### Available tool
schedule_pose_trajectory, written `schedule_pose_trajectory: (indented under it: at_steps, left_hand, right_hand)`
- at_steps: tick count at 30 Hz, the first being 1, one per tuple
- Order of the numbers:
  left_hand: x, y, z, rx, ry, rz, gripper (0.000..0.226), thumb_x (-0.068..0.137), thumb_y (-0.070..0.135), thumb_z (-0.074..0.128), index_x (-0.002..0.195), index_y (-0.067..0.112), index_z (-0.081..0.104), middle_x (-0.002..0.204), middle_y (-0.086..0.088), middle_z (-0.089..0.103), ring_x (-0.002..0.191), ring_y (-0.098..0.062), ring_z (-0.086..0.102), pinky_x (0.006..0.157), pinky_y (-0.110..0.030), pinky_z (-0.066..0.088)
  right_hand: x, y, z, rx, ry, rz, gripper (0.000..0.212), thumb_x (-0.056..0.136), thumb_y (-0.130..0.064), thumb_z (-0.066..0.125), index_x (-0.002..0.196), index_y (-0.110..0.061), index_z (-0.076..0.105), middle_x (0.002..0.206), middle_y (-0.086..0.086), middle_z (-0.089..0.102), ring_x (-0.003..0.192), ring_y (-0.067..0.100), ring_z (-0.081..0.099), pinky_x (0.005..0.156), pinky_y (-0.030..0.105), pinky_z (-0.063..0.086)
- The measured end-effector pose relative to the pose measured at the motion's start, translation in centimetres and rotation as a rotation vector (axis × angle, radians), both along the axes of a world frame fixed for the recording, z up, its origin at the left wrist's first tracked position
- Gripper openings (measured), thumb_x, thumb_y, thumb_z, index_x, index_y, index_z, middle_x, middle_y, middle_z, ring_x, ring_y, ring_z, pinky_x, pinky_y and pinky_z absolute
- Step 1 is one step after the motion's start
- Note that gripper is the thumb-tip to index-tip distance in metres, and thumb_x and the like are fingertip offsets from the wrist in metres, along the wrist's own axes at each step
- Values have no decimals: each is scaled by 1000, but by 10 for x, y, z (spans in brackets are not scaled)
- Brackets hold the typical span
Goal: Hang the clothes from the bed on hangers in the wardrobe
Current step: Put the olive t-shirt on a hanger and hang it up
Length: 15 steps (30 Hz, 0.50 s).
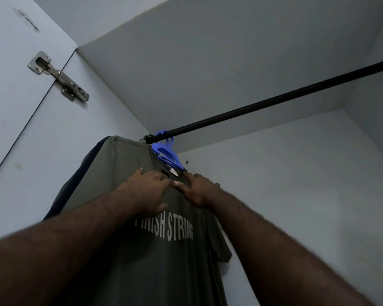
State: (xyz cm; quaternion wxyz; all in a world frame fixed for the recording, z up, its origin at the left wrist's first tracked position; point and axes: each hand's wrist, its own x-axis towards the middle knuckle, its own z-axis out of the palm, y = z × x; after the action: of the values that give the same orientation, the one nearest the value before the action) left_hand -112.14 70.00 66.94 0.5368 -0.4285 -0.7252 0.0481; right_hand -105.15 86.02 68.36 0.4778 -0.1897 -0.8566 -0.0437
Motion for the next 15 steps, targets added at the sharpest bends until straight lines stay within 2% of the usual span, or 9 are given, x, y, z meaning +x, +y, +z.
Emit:
schedule_pose_trajectory:
  at_steps: [7, 11, 15]
  left_hand:
    - [45, 5, -26, -43, -43, -125, 64, 93, 50, 50, 145, 17, 33, 149, -7, 38, 136, -23, 38, 114, -43, 28]
    - [75, 8, -61, -70, -142, -286, 62, 93, 48, 53, 145, 18, 35, 144, -6, 44, 130, -23, 44, 108, -40, 36]
    - [100, 16, -87, -66, -268, -457, 62, 93, 46, 55, 145, 17, 37, 145, -6, 44, 128, -22, 46, 106, -38, 39]
  right_hand:
    - [90, -9, -44, 90, -53, -220, 72, 96, -68, 24, 155, -27, 18, 162, 10, 17, 145, 30, 25, 114, 55, 22]
    - [141, -10, -85, 123, -88, -322, 73, 96, -69, 21, 155, -26, 17, 162, 9, 17, 146, 28, 23, 114, 55, 21]
    - [191, -16, -125, 142, -150, -411, 73, 95, -69, 22, 153, -25, 21, 159, 7, 24, 144, 26, 27, 113, 50, 24]
